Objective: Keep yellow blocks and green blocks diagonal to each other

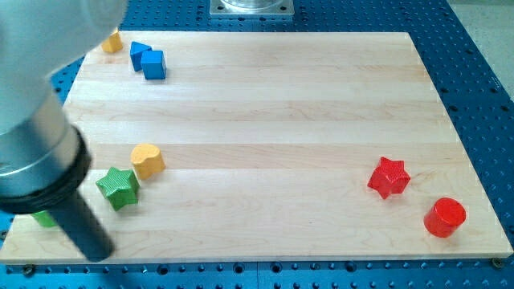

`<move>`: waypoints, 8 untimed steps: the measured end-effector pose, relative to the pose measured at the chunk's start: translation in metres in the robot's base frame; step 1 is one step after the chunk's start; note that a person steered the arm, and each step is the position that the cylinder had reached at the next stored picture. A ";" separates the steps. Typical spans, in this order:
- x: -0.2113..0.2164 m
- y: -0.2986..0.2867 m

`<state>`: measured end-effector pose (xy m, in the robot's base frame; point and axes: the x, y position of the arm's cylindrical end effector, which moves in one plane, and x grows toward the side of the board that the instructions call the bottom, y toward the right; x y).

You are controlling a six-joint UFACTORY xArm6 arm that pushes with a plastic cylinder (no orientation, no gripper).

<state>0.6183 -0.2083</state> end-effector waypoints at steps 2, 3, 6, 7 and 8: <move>-0.012 -0.084; -0.052 -0.018; -0.081 0.066; -0.101 0.008; -0.135 -0.012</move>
<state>0.4829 -0.2199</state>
